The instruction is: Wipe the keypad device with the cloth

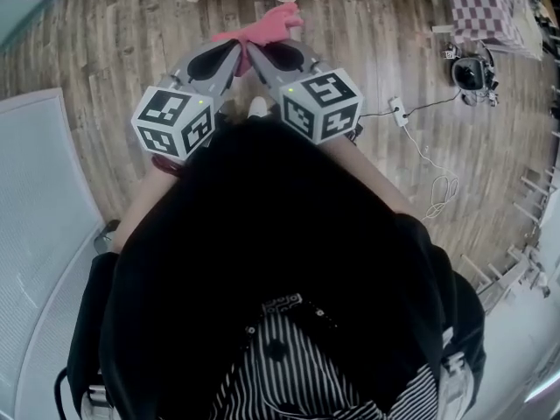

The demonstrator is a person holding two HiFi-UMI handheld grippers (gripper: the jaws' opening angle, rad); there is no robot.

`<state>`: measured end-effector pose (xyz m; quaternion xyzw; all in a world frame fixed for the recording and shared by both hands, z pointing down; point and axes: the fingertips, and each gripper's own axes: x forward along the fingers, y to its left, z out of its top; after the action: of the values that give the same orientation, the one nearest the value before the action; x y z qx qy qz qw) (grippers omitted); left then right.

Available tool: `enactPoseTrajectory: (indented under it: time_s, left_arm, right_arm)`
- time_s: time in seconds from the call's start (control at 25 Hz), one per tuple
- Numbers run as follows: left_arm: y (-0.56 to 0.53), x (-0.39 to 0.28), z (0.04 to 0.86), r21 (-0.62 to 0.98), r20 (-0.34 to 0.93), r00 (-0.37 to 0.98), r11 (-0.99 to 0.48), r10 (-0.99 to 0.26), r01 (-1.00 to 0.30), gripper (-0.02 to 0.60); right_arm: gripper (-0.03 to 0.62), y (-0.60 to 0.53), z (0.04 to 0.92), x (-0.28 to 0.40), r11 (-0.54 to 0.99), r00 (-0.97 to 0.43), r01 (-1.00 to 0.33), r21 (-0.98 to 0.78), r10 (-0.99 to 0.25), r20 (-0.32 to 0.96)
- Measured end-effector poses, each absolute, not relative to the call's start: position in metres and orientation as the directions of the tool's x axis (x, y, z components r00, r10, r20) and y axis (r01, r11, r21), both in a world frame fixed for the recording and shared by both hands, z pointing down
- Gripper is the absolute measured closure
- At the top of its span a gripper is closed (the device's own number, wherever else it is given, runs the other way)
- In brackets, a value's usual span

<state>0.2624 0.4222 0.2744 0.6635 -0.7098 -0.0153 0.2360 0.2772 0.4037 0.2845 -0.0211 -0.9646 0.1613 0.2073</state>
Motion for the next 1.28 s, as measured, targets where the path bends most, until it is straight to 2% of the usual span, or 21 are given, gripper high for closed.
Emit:
enactPoseTrajectory:
  time_s: [0.4,0.64,1.08,1.28]
  left_arm:
    - [0.367,0.323,0.279,0.298,0.352,-0.006,0.118,-0.936,-0.947,0.577]
    - [0.353,0.333,0.277,0.282,0.369,0.017,0.094,-0.929,-0.955,0.577]
    - [0.283,0.349,0.273,0.307,0.325,0.161,-0.056,-0.932,-0.950,0.578]
    - [0.259,0.349,0.273,0.406,0.281,0.277,-0.147,-0.919,-0.902,0.578]
  right_arm:
    - [0.551,0.356,0.291,0.335,0.932,-0.933,0.003,-0.362,0.133,0.334]
    - [0.551,0.344,0.284,0.347,0.931,-0.945,0.000,-0.366,0.119,0.304]
    - [0.551,0.279,0.275,0.366,0.937,-0.938,-0.161,-0.309,-0.048,0.343]
    - [0.551,0.257,0.274,0.367,0.924,-0.926,-0.246,-0.293,-0.135,0.352]
